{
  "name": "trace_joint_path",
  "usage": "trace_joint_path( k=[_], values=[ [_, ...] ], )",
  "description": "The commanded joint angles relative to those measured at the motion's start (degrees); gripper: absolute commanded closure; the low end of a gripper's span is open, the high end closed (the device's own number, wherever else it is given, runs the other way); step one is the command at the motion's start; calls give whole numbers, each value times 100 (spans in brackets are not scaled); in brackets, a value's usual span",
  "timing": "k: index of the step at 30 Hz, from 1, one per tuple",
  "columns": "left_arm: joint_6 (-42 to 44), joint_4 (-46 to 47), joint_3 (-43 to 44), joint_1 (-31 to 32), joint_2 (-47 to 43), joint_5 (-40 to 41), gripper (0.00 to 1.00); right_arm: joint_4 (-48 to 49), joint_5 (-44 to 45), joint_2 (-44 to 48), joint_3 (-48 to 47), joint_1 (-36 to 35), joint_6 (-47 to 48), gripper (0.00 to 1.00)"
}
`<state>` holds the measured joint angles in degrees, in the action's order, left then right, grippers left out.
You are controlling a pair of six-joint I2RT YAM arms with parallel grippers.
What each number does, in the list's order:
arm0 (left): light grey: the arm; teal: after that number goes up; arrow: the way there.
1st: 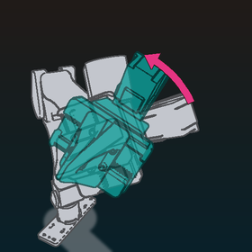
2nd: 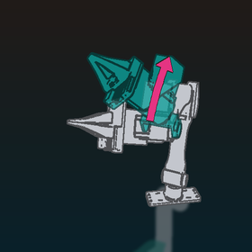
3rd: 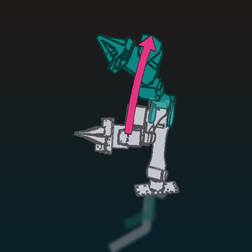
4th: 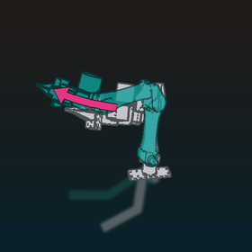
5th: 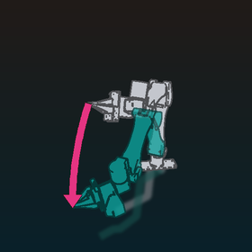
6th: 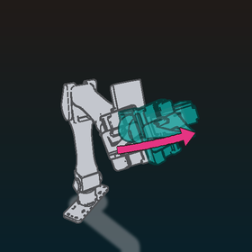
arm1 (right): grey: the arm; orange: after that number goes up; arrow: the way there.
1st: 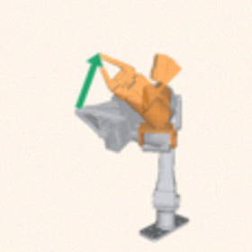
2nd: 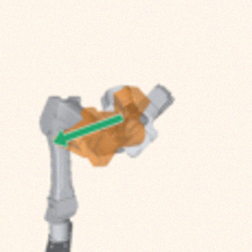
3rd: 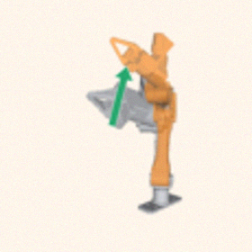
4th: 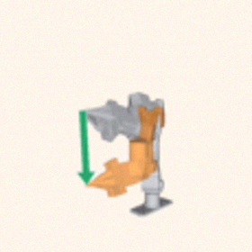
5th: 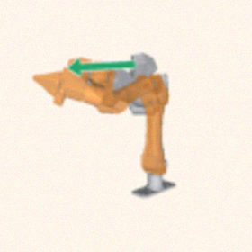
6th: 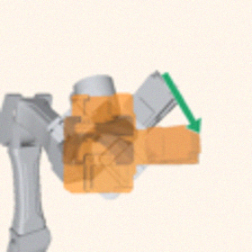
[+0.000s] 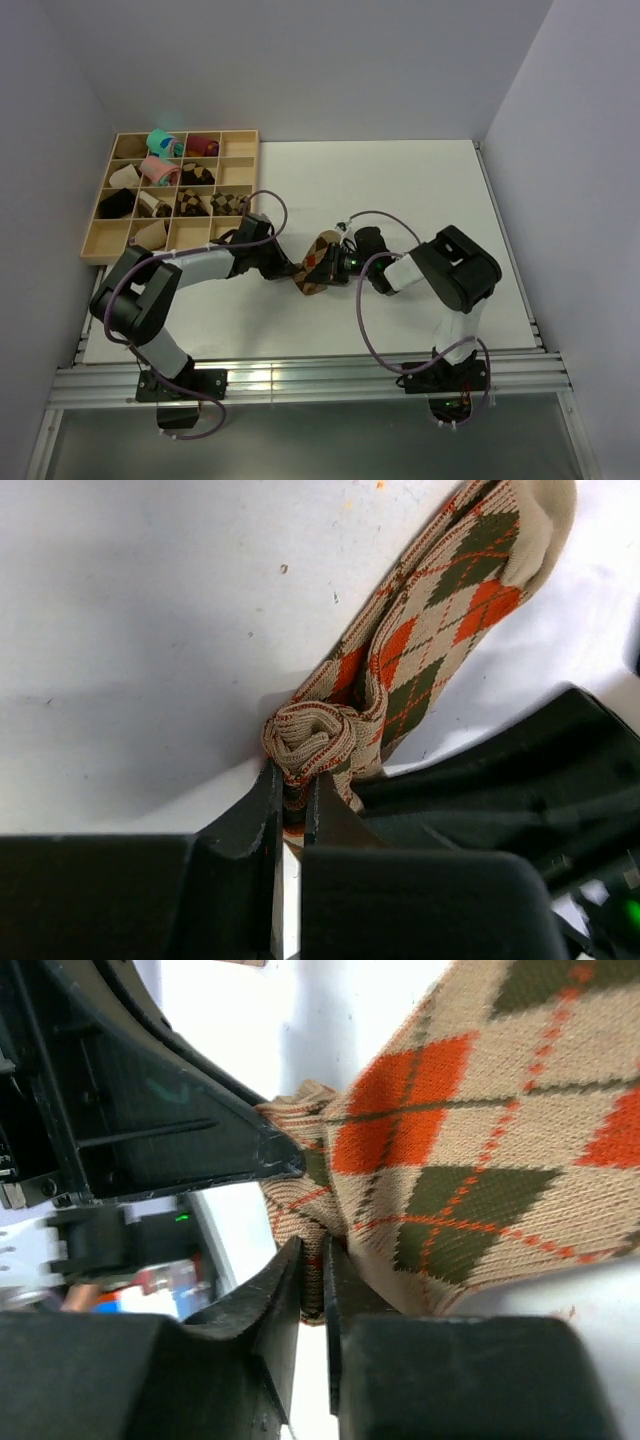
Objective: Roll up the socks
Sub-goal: Roll the sock at the center of the board.
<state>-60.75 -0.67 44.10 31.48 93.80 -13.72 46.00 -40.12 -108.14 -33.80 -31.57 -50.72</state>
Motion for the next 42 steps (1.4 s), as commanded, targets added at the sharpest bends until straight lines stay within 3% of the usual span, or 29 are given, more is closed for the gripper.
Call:
trace_joint_path(
  k=[1,8,17,28,42],
  values=[
    [528,-1142,450,7,253,343,99,-1601,1364,765,67,-287,1193,78],
    [1065,-2435,1345,15,525,536,100,-3043,3878,2279,-354,-1428,2513,60],
    [1469,-3123,2023,16,903,449,100,-3544,5653,1912,-1224,-2555,3665,51],
    [1637,-3352,2323,16,1228,299,100,-3791,6384,1015,-1866,-3416,4386,49],
    [1856,-3475,2393,16,1378,115,100,-4204,7299,21,-1920,-3514,4141,51]
  ],
)
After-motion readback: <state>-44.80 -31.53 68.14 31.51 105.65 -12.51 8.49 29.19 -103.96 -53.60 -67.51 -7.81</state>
